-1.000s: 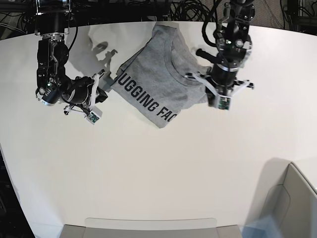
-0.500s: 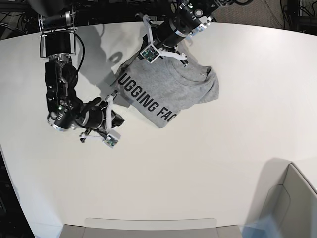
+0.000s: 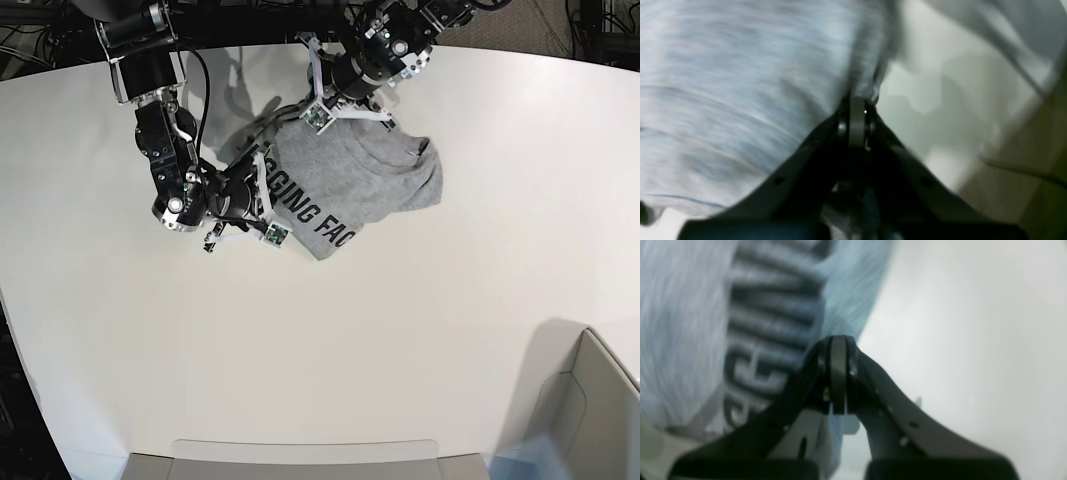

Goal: Fold the T-shirt properly
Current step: 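Drag the folded shirt with the left gripper away from the right gripper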

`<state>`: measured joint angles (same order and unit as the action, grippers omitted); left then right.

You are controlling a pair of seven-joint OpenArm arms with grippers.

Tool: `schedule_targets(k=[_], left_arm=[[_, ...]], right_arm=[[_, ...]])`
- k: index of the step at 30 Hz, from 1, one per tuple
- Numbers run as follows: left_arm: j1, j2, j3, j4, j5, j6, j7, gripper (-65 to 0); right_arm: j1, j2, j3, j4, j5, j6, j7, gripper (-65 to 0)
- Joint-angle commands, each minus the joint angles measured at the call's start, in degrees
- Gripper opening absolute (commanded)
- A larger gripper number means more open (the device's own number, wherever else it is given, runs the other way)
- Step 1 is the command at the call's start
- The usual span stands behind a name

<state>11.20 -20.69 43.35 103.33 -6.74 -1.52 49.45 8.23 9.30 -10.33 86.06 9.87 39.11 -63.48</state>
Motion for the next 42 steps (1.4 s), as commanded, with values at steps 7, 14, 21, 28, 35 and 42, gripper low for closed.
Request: schedule_targets(k=[7, 14, 21, 28, 35, 42], left_arm=[[-2.6, -0.5, -19.0, -3.8, 2.4, 1.4, 1.2, -65.0], [-14.3, 0.5, -22.6, -9.1, 2.1, 1.7, -0.6, -65.0], [-15.8, 5.1, -29.2, -1.6, 2.4, 1.7, -1.1, -65.0], [-12.7, 7.5, -19.7, 1.8, 2.4, 1.4, -1.1, -65.0], [-12.2, 7.4, -0.8, 1.7, 2.5, 1.4, -1.2, -65.0], [-12.4, 5.1, -0.2, -6.3, 2.5, 1.7, -0.5, -65.0]], right_arm=[[-6.1, 0.6, -2.6, 8.8, 0.2, 0.9, -5.3, -65.0], [-9.5, 1.6, -12.2, 11.4, 0.6, 0.9, -5.0, -65.0], [-10.6, 1.6, 2.7, 22.4, 0.6, 0.9, -4.9, -65.0], [-7.7, 1.6, 25.2, 24.3, 0.6, 0.9, -5.3, -65.0], [-9.1, 1.9, 34.2, 24.0, 0.5, 0.9, -5.3, -65.0], [-11.4, 1.8, 34.2, 24.0, 0.6, 0.9, -5.0, -65.0]])
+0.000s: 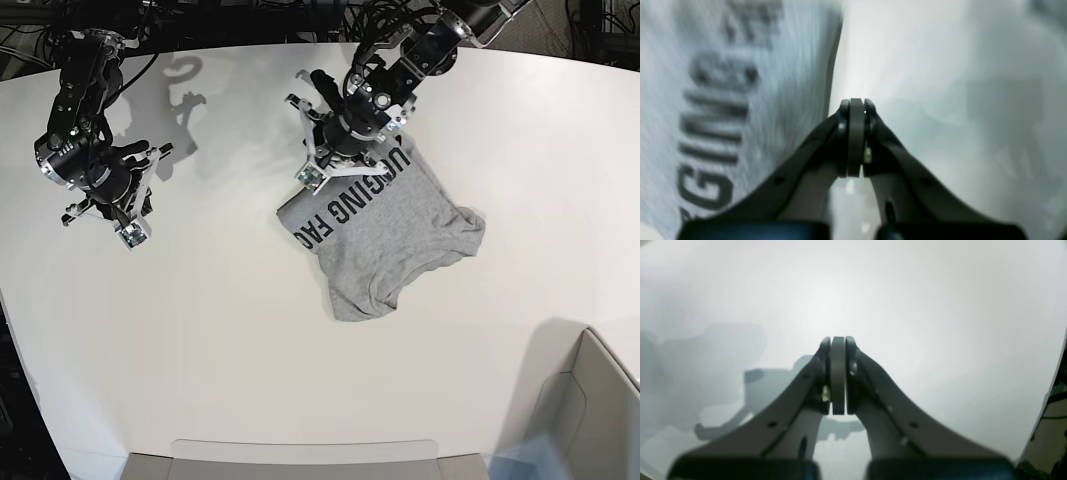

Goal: Fold the T-shirt properly

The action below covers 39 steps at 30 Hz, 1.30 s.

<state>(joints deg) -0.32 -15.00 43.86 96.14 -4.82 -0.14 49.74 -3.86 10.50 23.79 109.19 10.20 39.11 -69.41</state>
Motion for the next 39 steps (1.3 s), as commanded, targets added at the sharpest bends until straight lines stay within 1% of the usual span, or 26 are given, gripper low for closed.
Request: schedule_targets(k=[1, 5, 6, 8, 11, 13, 20, 21, 22, 24, 28, 30, 34, 39], left_arm=[[-0.9, -1.1, -1.2, 0.1, 0.6, 0.3, -0.8, -65.0], [0.6, -6.3, -4.4, -0.1, 0.6, 0.4, -0.8, -65.0], [1.3, -7.5, -6.4, 0.4, 0.6, 0.4, -0.8, -65.0], [2.6, -8.4, -11.7, 1.5, 0.6, 0.4, -0.8, -65.0], [5.1, -8.5, -18.7, 4.2, 0.6, 0.2, -0.8, -65.0], [5.7, -8.5, -20.8, 6.2, 0.6, 0.1, -0.8, -65.0], [8.9, -8.3, -21.4, 18.7, 0.4, 0.0, -1.4, -65.0], [8.4, -7.8, -21.4, 19.3, 0.3, 0.1, -1.5, -65.0], [7.7, -6.3, -21.7, 19.2, 0.4, 0.3, -1.5, -65.0], [3.8, -3.7, -21.9, 16.1, 0.5, 0.3, -1.5, -65.0], [-4.6, -0.1, -21.3, 5.3, 0.3, 0.3, -1.6, -65.0], [-7.4, 1.7, -21.7, 0.9, 0.5, 0.3, -2.8, -65.0], [-10.4, 2.4, -21.7, -7.6, 0.5, 0.3, -5.9, -65.0], [-10.4, 2.2, -21.3, -17.1, 0.5, 0.0, -9.7, -65.0]], right_arm=[[0.6, 0.6, 0.1, 0.8, 0.3, 0.9, 1.0, -65.0], [0.4, 0.6, 0.1, 0.9, 0.3, 0.9, 1.0, -65.0], [0.3, 0.6, 0.1, 0.9, 0.3, 0.9, 1.0, -65.0], [0.1, 0.6, 0.1, 1.0, 0.3, 0.9, 1.0, -65.0], [0.0, 0.4, 0.1, 1.0, 0.3, 0.9, 0.8, -65.0], [-0.1, 0.4, 0.0, 1.0, 0.3, 0.9, 0.7, -65.0], [-0.8, 0.4, 0.0, 1.0, 0.3, 0.9, 0.9, -65.0], [-0.8, 0.4, 0.0, 1.0, 0.3, 0.9, 0.7, -65.0], [-1.1, 0.4, 0.0, 1.0, 0.3, 0.9, 0.6, -65.0], [-1.8, 0.4, 0.0, 1.1, 0.3, 0.9, 0.9, -65.0], [-2.8, 0.5, 0.0, 1.2, 0.3, 0.9, 0.9, -65.0], [-3.3, 0.5, 0.0, 1.4, 0.3, 0.9, 0.9, -65.0], [-4.2, 0.5, 0.0, 1.4, 0.3, 0.9, 1.0, -65.0], [-4.4, 0.6, 0.3, 1.4, 0.3, 0.9, 1.0, -65.0]])
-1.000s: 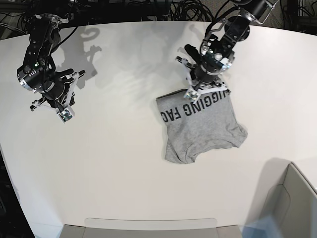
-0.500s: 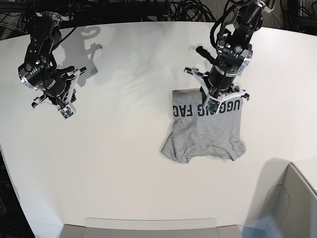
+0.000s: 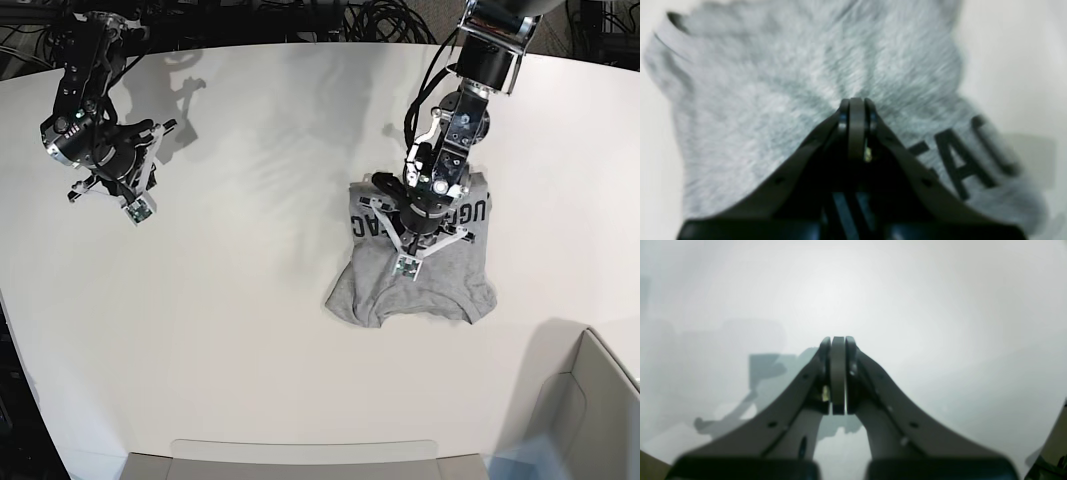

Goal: Fold the T-shirt properly

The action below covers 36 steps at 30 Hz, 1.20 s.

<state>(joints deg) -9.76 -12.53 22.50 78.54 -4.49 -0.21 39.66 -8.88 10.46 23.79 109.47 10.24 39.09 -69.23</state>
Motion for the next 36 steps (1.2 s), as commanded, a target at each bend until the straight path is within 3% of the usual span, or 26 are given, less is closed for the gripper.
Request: schedule_targets(k=[1, 3, 14, 17, 21, 25, 27, 31, 34, 36], left_arm=[[-0.7, -0.3, 0.0, -0.9, 0.1, 0.1, -0.4, -65.0], [1.5, -1.3, -0.4, -3.1, 0.1, 0.1, -2.2, -65.0], [7.4, -19.2, -0.5, -3.9, -0.1, 0.0, -7.5, -65.0], [7.4, -21.3, -0.5, -3.7, -0.2, 0.0, -7.5, -65.0], [7.3, -21.4, -1.6, -0.3, -0.1, 0.0, -7.3, -65.0], [9.5, -20.3, -9.7, 10.3, -0.2, 0.2, -6.5, -65.0], [11.2, -18.1, -14.9, 16.6, -0.2, 0.1, -5.8, -65.0], [16.0, -9.9, -24.2, 31.5, -0.2, 0.0, -3.5, -65.0], [21.1, -5.4, -25.5, 38.2, -0.2, 0.0, -3.7, -65.0], [25.0, -4.5, -25.5, 38.5, -0.1, 0.1, -4.5, -65.0]], right_arm=[[0.6, 0.7, 0.3, 1.1, 0.3, 0.9, 0.8, -65.0], [0.6, 0.7, 0.3, 1.0, 0.3, 0.9, 0.8, -65.0], [0.8, 0.7, 0.0, 1.0, 0.3, 0.9, 0.8, -65.0], [0.8, 0.5, 0.0, 1.0, 0.3, 0.9, 0.8, -65.0], [0.9, 0.3, -0.1, 1.1, 0.3, 0.9, 0.8, -65.0], [1.1, 0.4, -0.1, 3.5, 0.4, 0.9, 2.2, -65.0], [0.6, 0.5, -0.1, 5.8, 1.6, 0.9, 5.0, -65.0], [-2.1, 2.5, -3.4, 9.2, 2.0, 0.9, 9.8, -65.0], [-6.1, 3.9, -7.0, 9.3, 1.8, 0.9, 11.7, -65.0], [-9.5, 4.2, -8.9, 9.3, 1.8, 0.9, 12.7, -65.0]])
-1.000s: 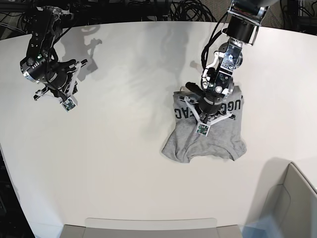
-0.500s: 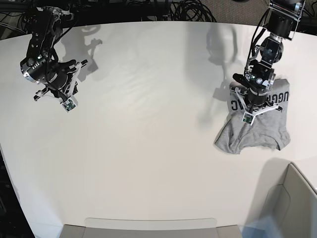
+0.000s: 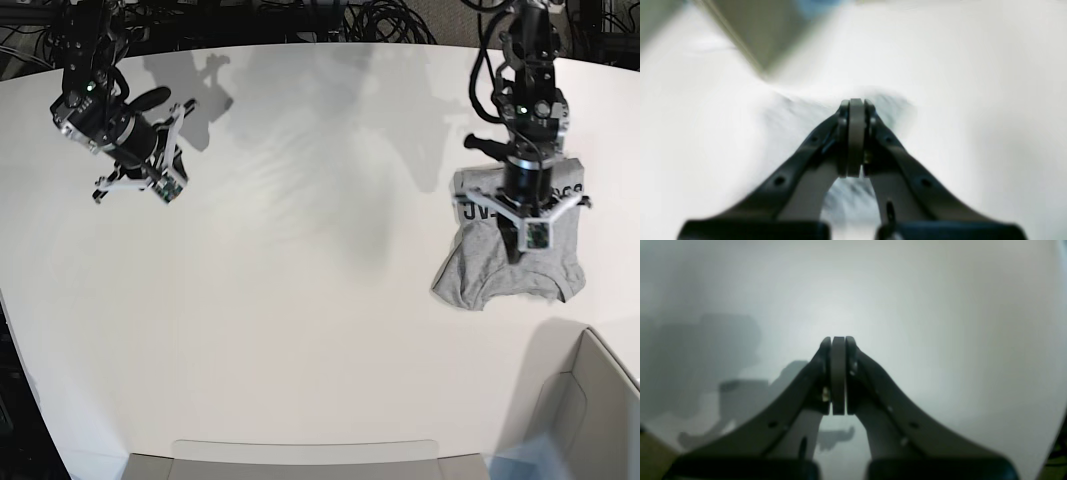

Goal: Fold the T-shirt properly

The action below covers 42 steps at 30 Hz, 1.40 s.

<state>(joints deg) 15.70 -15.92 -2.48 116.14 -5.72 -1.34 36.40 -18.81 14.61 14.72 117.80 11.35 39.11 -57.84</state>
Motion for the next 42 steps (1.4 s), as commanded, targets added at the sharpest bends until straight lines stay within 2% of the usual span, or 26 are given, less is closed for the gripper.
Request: schedule_targets(k=[1, 8, 15, 21, 24, 27, 30, 34, 39, 42], left_arm=[[1.9, -1.0, -0.6, 0.9, 1.1, 1.5, -2.7, -65.0], [18.8, -0.8, -0.7, 1.2, 1.1, 1.6, -14.6, -65.0], [35.1, -0.8, -2.8, 1.4, 1.2, 1.7, -15.5, -65.0], [46.4, -0.8, -4.7, 1.4, 1.1, 1.7, -14.8, -65.0], [50.0, -0.8, -4.2, 1.2, 1.0, 1.7, -13.4, -65.0], [50.5, -0.8, -2.9, 0.3, 0.9, 1.7, -6.2, -65.0], [48.3, -0.8, -2.2, -2.7, 0.9, 1.7, -0.5, -65.0], [43.7, 2.1, -2.6, -12.5, 0.9, 1.7, 0.7, -65.0], [38.0, 3.4, -2.1, -26.2, 0.8, 1.6, 0.6, -65.0], [34.3, 3.8, -2.1, -33.1, 0.8, 1.6, 0.5, -65.0]], right_arm=[[-1.8, 0.0, 0.2, 1.0, 0.7, 0.9, 2.1, -65.0], [-15.8, 1.0, 4.8, 1.1, 1.2, 0.9, 6.5, -65.0], [-30.3, 2.8, 10.7, 1.1, 2.1, 0.9, 6.6, -65.0], [-44.8, 6.2, 17.9, 0.9, 16.7, 0.9, 6.3, -65.0], [-48.0, 6.8, 19.8, 0.8, 17.7, 0.9, 6.3, -65.0], [-48.0, 6.5, 19.3, 0.7, 15.5, 0.9, 4.7, -65.0], [-45.9, 6.8, 14.3, -0.8, 12.1, 0.9, 3.2, -65.0], [-41.6, 7.0, 8.1, -8.3, 6.0, 0.9, 3.5, -65.0], [-36.8, 8.7, 2.5, -18.4, 5.1, 0.9, 3.7, -65.0], [-35.2, 10.1, -0.5, -23.4, 3.6, 0.9, 6.3, -65.0]])
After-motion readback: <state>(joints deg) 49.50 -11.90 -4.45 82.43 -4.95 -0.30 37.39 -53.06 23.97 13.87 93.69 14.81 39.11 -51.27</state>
